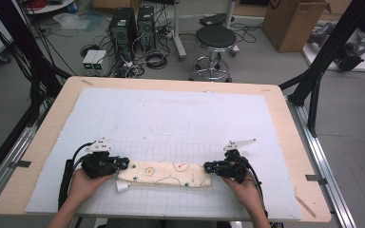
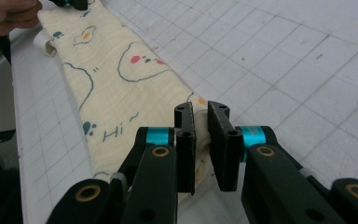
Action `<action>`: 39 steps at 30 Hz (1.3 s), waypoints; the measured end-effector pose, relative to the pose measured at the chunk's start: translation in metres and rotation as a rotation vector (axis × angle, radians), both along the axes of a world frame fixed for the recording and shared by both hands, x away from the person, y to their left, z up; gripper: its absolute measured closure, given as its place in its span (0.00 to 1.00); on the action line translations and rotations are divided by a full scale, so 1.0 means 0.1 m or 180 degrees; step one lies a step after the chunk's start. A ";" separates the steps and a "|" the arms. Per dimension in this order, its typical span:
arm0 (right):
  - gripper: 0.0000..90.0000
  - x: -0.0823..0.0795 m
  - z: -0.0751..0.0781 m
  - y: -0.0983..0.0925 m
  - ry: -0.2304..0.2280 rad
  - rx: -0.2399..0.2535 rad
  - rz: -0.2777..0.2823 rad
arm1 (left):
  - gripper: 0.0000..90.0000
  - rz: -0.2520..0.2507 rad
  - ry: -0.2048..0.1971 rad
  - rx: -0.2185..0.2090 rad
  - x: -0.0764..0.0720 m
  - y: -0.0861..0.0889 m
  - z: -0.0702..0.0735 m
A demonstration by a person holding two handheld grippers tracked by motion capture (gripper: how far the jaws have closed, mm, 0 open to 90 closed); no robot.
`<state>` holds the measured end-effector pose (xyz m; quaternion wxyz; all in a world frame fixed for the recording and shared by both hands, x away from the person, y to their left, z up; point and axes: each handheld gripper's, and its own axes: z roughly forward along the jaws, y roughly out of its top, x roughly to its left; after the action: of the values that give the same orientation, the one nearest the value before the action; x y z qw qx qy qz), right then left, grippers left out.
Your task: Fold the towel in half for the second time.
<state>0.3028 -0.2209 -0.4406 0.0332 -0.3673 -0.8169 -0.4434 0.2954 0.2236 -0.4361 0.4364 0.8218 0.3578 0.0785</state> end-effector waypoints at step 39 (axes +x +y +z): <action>0.92 0.56 0.32 0.07 -0.0223 -0.0219 -0.0290 | 0.91 0.0440 -0.0189 -0.0175 0.54 -0.05 0.26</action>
<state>0.3587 -0.2141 -0.4086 -0.0281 -0.3893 -0.8148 -0.4287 0.3495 0.2187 -0.4106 0.4628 0.7801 0.4027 0.1229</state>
